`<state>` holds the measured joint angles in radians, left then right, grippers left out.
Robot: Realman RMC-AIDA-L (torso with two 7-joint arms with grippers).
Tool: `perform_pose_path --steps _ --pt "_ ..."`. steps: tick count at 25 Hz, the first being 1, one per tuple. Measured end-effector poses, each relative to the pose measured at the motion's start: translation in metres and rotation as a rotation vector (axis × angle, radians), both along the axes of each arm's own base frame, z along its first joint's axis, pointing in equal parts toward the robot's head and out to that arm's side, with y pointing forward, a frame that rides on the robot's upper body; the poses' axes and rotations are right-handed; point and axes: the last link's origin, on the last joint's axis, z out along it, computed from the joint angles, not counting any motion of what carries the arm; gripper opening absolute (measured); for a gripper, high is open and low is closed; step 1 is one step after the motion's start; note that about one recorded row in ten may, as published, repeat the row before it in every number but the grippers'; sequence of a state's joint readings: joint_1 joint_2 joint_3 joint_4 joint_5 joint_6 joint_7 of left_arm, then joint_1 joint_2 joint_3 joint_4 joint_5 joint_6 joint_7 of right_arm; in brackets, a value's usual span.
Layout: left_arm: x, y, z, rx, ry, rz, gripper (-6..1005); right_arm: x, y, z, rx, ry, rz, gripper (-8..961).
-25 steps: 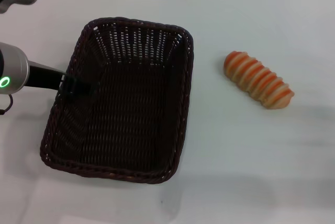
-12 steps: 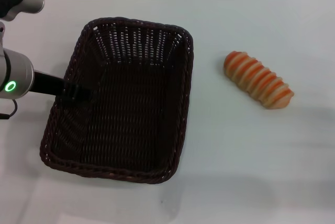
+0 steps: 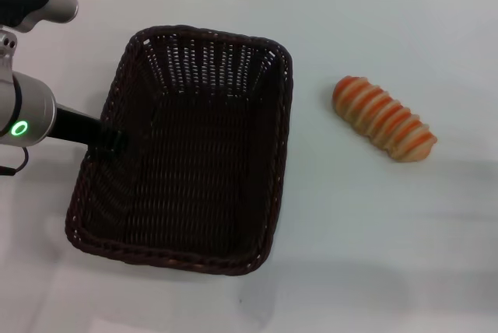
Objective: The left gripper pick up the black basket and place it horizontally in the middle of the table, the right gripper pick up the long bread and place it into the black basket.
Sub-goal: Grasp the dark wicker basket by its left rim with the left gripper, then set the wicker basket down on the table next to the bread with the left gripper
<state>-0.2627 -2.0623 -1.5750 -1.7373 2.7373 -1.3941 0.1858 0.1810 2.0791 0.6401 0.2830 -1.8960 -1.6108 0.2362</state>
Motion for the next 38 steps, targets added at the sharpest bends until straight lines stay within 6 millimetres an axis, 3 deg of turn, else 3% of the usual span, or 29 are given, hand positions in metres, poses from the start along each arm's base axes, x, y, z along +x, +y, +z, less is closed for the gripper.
perform_pose_path --steps 5,14,21,24,27,32,38 --pt "0.002 0.000 -0.002 -0.016 -0.011 -0.013 260 0.000 -0.001 0.001 0.005 -0.008 0.006 732" --pt "0.011 0.005 0.000 -0.059 -0.041 -0.102 239 0.000 0.000 0.002 0.003 -0.018 0.009 732" --pt "0.032 0.045 0.016 -0.242 -0.102 -0.287 215 -0.002 0.000 0.002 0.007 -0.018 0.018 731" --pt "0.038 0.053 0.016 -0.288 -0.124 -0.319 204 -0.002 -0.001 0.003 0.010 -0.016 0.019 731" --pt "0.049 0.057 0.013 -0.357 -0.148 -0.373 198 -0.002 -0.005 0.003 0.020 -0.013 0.022 731" --pt "0.085 0.065 -0.006 -0.555 -0.157 -0.527 195 -0.002 -0.009 0.003 0.029 -0.006 0.022 731" --pt "0.104 0.071 -0.021 -0.661 -0.144 -0.613 221 -0.003 -0.011 0.004 0.037 -0.004 0.027 731"
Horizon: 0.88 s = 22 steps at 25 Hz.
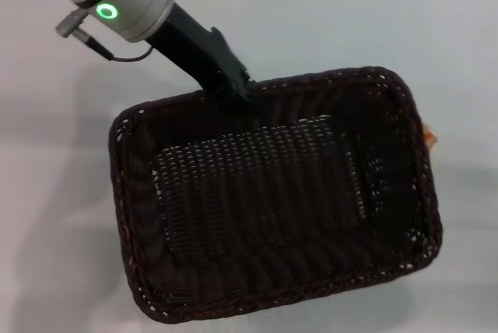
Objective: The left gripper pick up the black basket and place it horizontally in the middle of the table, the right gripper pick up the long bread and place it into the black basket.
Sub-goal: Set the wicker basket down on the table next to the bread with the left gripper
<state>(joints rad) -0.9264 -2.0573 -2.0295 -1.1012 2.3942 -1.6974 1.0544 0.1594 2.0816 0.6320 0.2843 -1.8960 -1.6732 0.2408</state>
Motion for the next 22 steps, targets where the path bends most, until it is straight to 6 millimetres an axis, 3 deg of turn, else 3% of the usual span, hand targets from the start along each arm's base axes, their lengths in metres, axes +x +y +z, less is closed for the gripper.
perform_pose_path --steps 11,22 --pt "0.019 0.003 -0.017 -0.117 -0.007 -0.178 277 0.000 0.000 0.000 0.002 0.001 0.002 731" --pt "0.022 0.014 -0.018 -0.050 -0.008 -0.209 334 -0.003 0.000 0.000 0.000 -0.006 0.020 733"
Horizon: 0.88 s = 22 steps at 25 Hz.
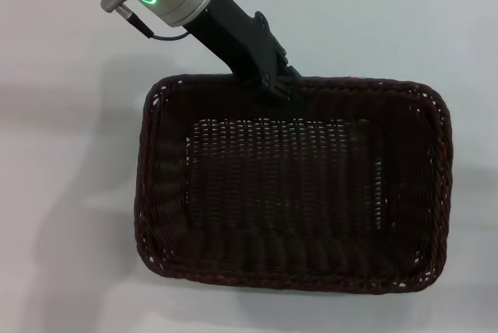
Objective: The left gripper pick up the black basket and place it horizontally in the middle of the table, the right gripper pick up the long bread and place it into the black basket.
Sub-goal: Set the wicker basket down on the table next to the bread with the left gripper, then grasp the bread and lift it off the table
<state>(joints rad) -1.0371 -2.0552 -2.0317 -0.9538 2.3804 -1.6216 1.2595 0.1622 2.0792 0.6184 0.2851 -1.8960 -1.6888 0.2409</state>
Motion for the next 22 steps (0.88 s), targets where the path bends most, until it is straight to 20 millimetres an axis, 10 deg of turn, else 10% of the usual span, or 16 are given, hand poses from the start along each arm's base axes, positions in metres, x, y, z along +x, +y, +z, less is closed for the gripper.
perform_pose_path --steps 12,19,22 --pt "0.011 0.014 0.030 0.217 -0.055 -0.116 587 0.001 -0.002 -0.001 -0.010 -0.007 -0.004 732" --pt "0.015 0.024 0.098 0.856 -0.322 -0.258 605 0.003 -0.003 -0.004 -0.036 -0.016 -0.012 732" --pt "-0.002 0.008 0.090 1.103 -0.399 -0.295 605 0.004 -0.004 -0.008 -0.065 -0.026 -0.013 732"
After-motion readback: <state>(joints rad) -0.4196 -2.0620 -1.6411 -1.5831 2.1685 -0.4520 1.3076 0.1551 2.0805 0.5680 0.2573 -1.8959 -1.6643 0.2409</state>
